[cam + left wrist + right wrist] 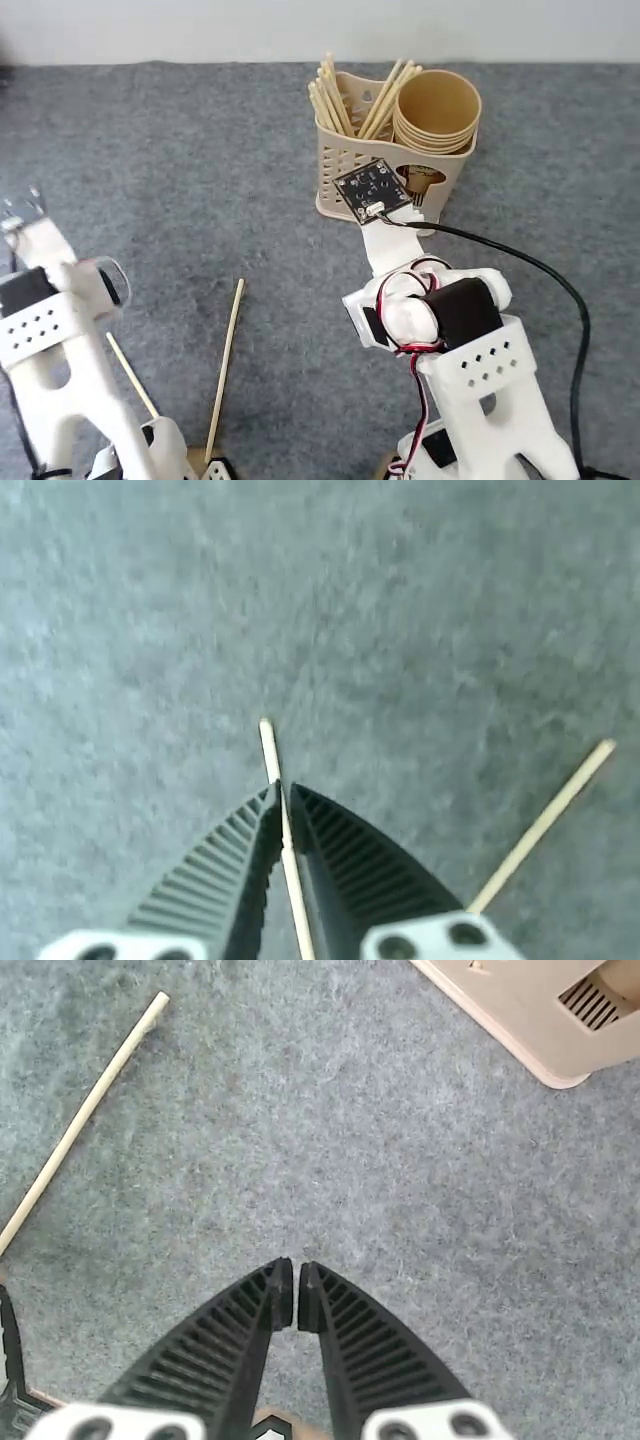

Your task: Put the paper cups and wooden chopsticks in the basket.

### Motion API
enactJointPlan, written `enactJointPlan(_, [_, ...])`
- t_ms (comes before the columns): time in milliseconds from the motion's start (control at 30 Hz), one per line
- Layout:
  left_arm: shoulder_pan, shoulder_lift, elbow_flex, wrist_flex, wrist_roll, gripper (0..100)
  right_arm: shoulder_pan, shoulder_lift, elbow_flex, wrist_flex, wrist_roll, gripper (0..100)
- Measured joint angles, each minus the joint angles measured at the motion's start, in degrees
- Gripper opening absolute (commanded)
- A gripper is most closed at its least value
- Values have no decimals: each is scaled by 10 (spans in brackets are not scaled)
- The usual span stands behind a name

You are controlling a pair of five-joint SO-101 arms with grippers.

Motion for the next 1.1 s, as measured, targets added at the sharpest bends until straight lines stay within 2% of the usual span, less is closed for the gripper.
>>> enactJointPlan(167, [-12,0,122,-61,1,272,0,0,0,0,0,33])
enactJointPlan(233, [-34,0,161,-96,4,306,0,0,0,0,0,33])
enactJointPlan(333, [-59,0,205,-131,-1,282,0,0,2,0,0,33])
enactJointPlan(500, [-75,0,249,-171,-58,197,0,0,2,0,0,33])
enactJointPlan(667, [-71,-2,314,-262,-84,132,0,0,2,0,0,33])
enactJointPlan(867, [-69,-5,316,-280,-83,9,0,0,2,0,0,33])
enactJointPlan(1100, [-72,-5,318,-287,-83,13,0,0,2,0,0,33])
